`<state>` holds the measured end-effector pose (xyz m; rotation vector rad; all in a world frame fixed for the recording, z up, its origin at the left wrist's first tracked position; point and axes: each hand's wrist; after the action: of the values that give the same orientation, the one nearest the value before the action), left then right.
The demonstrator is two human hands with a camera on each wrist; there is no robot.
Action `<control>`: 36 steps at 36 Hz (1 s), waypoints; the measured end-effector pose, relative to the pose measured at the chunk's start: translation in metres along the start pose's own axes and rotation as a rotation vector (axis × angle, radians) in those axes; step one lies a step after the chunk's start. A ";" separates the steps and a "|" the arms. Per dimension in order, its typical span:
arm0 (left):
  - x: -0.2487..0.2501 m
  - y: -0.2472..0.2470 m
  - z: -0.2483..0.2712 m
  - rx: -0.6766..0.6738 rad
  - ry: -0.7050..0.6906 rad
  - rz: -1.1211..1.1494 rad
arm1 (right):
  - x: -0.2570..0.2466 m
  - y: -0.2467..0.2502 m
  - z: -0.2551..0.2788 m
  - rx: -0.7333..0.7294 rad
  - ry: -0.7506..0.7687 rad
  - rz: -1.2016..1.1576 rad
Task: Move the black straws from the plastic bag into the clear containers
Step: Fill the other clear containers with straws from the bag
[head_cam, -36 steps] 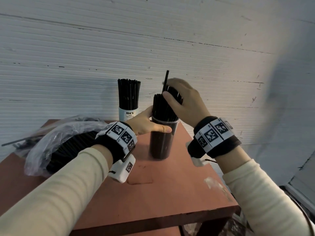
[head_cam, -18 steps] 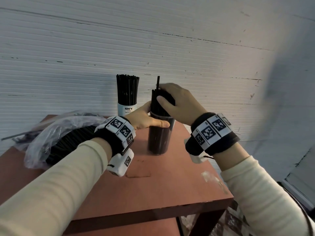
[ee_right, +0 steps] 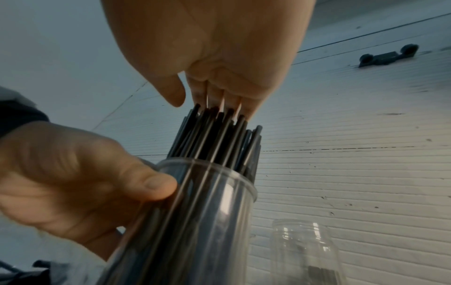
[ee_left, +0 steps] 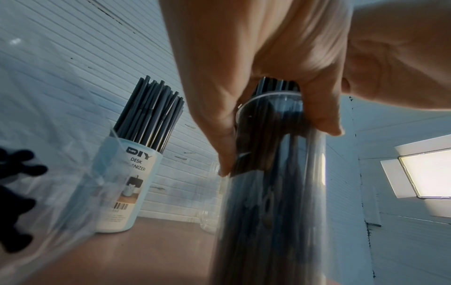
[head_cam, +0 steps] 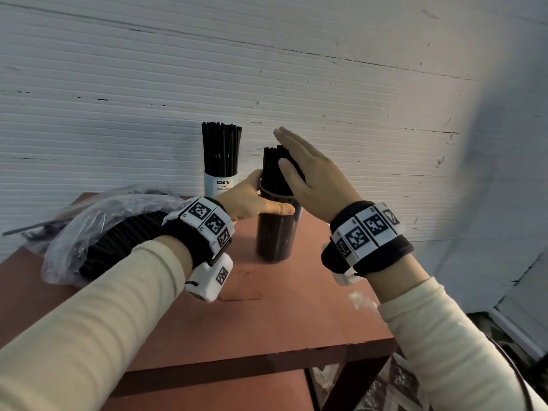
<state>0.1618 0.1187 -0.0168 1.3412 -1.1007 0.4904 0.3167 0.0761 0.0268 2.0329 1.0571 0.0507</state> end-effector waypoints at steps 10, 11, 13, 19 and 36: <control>0.001 0.001 0.012 -0.031 0.085 0.037 | -0.001 0.000 0.002 0.018 -0.062 -0.084; 0.001 0.005 0.016 -0.022 0.099 0.008 | -0.005 0.000 0.002 0.055 -0.048 -0.087; 0.000 0.013 0.026 0.061 0.103 -0.070 | -0.013 -0.002 0.004 0.148 0.005 -0.097; -0.007 0.061 0.073 0.410 -0.027 -0.289 | -0.045 -0.023 0.005 0.278 0.082 -0.204; -0.060 0.162 0.161 0.244 0.110 -0.442 | -0.128 -0.168 -0.034 -0.650 -0.103 -0.075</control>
<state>-0.0546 0.0241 -0.0054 1.6954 -0.6391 0.3710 0.1097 0.0603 -0.0253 1.3937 0.9009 0.2191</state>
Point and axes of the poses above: each hand's wrist, its own z-axis away from the middle knuckle, its own y-axis out of the back of the hand, x = y × z, and after that the axes turned 10 degrees about -z, right-handed
